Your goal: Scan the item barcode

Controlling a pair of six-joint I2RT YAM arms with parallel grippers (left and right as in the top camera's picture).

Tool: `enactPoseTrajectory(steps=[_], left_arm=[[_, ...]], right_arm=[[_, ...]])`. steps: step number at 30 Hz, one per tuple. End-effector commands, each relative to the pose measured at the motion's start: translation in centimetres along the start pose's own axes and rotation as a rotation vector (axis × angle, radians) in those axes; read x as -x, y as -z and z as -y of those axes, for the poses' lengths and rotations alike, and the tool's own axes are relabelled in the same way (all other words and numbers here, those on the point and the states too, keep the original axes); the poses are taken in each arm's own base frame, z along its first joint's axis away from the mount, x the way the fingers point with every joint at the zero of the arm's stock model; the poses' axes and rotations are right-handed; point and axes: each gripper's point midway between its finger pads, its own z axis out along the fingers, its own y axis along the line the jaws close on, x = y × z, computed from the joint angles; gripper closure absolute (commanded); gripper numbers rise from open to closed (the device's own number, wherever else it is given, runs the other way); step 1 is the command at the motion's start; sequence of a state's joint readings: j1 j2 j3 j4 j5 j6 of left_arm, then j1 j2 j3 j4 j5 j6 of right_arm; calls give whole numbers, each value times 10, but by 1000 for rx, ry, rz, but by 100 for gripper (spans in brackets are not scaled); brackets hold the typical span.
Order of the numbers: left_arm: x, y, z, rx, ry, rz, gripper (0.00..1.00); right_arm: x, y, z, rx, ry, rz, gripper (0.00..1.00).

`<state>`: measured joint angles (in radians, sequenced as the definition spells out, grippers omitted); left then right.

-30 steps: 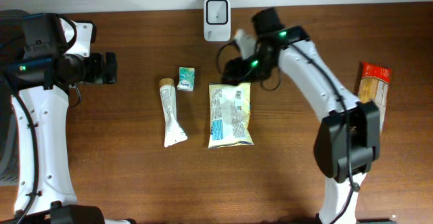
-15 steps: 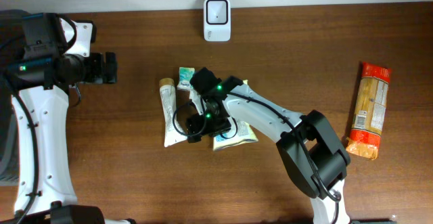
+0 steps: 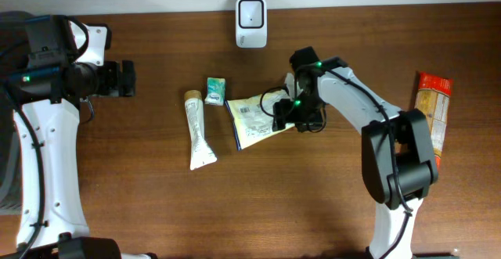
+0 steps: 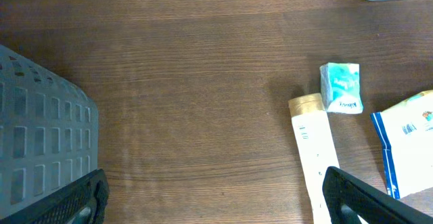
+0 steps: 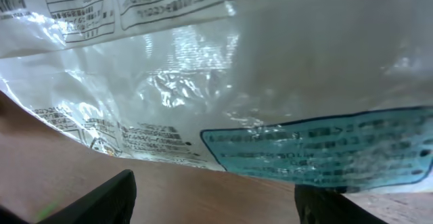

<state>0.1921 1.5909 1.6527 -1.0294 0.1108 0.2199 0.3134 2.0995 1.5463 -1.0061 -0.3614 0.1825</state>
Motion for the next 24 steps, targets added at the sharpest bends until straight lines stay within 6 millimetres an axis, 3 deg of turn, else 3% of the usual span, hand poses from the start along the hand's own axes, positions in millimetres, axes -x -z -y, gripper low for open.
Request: enactPoseTrajectory(steps=[1,4,5,6,7,9,11,14,17,21,22,24], left_arm=[[3,11,0,10,-15,25,1],[3,11,0,10,-15,25,1],[3,11,0,10,-15,25,1],[3,11,0,10,-15,25,1],[3,11,0,10,-15,25,1],[3,11,0,10,-15,25,1],[3,11,0,10,-15,25,1],[3,11,0,10,-15,25,1],[3,11,0,10,-15,25,1],[3,11,0,10,-15,25,1],[3,11,0,10,-15,25,1],[3,11,0,10,-15,25,1]], right_arm=[[-3,-3,-10,22,97,-10,26],[5,24,-6,20,193,20,23],[13,44,-1,20,230,52,20],[25,63,9,4,253,95,15],[40,80,23,-13,265,152,3],[59,90,42,4,335,236,1],[67,79,46,92,444,258,1],[71,51,46,156,470,229,1],[69,26,25,305,510,209,1],[67,-9,9,270,453,135,2],[69,-16,13,222,408,124,10],[73,-20,21,160,316,120,56]])
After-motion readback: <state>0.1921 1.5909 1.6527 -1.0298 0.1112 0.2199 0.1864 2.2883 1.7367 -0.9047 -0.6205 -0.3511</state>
